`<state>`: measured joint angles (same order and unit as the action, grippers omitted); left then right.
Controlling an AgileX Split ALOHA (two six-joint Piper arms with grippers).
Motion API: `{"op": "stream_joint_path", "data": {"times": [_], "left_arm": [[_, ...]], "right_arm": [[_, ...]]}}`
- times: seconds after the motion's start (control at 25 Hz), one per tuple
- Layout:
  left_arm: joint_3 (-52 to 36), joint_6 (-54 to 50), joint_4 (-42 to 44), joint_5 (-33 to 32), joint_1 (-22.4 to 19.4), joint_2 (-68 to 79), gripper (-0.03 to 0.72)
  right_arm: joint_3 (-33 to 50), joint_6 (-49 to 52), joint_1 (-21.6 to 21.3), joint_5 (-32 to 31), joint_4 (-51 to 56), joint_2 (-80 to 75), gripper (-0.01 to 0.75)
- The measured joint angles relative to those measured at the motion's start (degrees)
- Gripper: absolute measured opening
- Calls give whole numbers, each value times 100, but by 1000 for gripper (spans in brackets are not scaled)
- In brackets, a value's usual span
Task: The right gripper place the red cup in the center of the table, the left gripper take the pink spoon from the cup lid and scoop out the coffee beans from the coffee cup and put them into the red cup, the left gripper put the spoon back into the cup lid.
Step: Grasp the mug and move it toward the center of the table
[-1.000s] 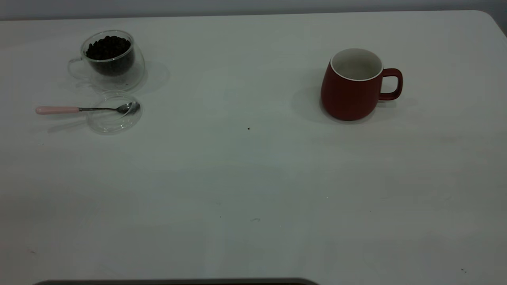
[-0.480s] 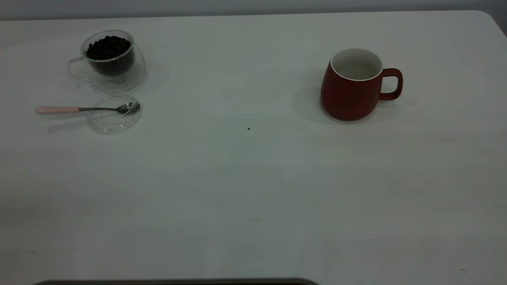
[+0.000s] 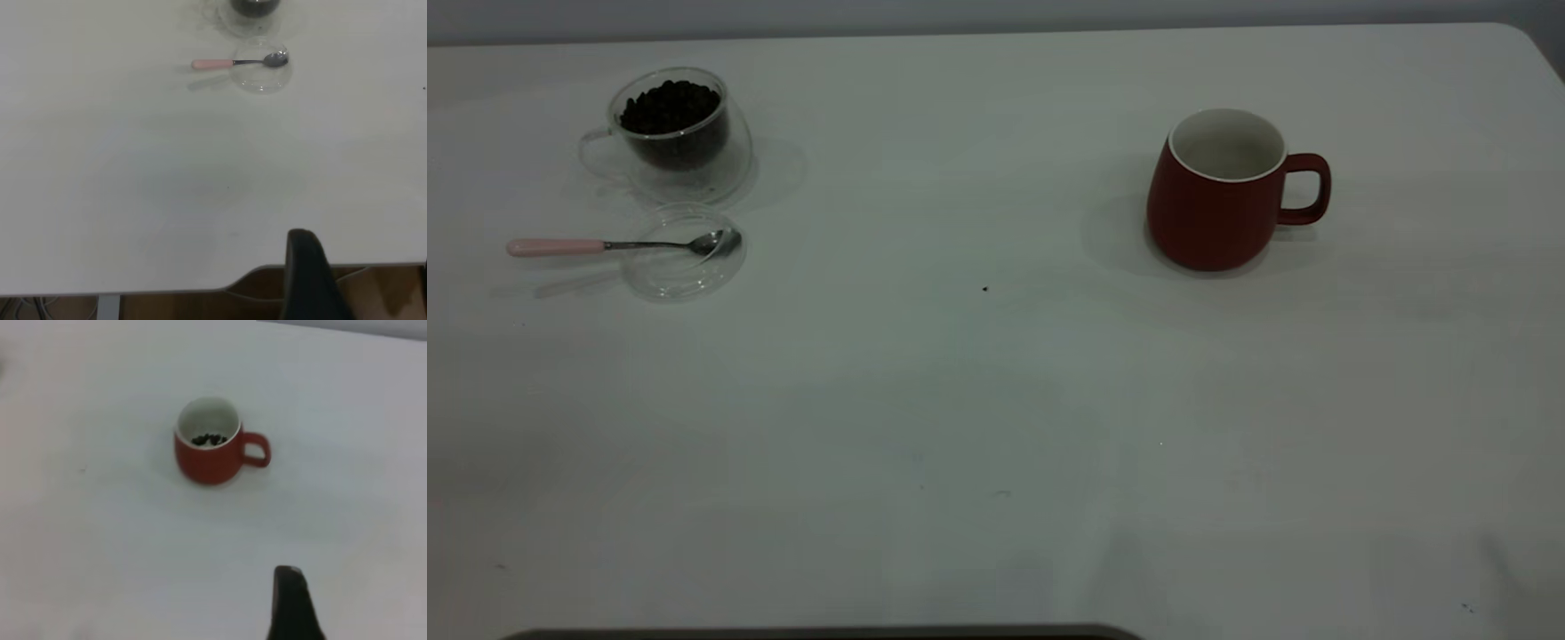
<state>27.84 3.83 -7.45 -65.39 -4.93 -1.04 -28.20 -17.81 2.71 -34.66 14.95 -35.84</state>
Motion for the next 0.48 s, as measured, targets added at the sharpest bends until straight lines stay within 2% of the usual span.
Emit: {"op": "stream_joint_path", "data": {"times": [0.08, 0.2, 0.48], "left_arm": [[0, 0, 0, 0, 0, 0, 464], [0, 0, 0, 0, 0, 0, 464], [0, 0, 0, 0, 0, 0, 464]], "right_arm": [[-51, -539, 0, 624, 298, -839, 543], [-449, -1428, 0, 1112, 741, -2095, 546], [-1903, -2994, 0, 1228, 1166, -4728, 547]]}}
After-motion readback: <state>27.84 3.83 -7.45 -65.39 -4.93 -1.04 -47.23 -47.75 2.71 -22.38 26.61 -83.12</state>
